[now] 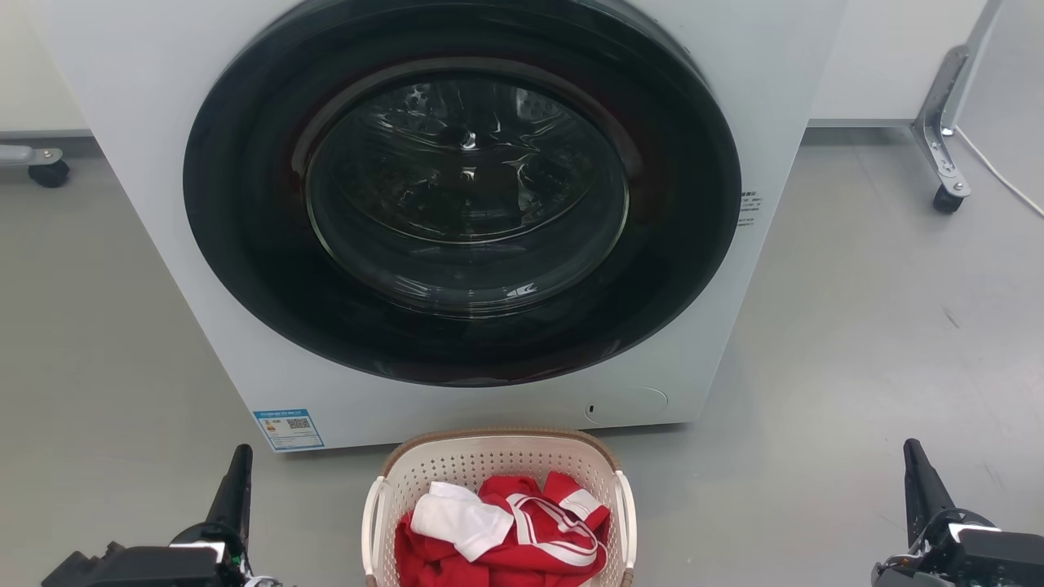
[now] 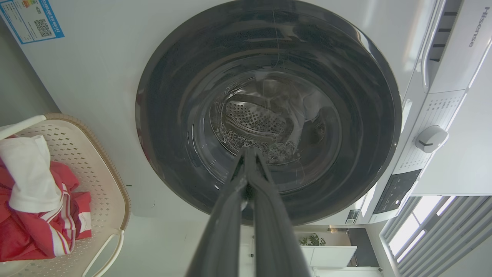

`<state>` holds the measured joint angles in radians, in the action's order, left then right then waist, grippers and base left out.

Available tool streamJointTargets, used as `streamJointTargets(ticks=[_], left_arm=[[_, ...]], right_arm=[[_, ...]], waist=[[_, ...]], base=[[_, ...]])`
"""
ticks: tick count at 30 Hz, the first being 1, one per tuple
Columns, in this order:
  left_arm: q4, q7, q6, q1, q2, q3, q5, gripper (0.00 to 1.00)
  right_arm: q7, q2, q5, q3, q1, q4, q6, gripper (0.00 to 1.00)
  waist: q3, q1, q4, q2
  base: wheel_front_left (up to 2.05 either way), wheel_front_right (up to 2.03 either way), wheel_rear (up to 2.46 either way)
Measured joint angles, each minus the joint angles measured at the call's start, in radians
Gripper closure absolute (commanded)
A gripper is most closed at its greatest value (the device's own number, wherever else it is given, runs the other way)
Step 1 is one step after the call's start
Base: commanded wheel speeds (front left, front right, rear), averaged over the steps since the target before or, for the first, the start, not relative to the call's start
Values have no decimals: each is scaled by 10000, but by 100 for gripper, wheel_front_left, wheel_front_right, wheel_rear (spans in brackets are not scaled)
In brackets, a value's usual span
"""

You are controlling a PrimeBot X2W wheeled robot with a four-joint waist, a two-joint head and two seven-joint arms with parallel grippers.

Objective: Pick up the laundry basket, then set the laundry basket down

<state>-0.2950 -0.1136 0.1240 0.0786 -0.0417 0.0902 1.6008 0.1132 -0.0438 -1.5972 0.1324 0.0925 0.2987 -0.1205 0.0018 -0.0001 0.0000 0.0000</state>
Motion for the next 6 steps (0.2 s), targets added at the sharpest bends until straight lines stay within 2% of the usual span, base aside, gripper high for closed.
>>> streamJointTargets(ticks=[6], left_arm=[[0,0,0,0,0,0,0,100]], right_arm=[[0,0,0,0,0,-2,0,100]], waist=[[0,0,0,0]], base=[[0,0,0]])
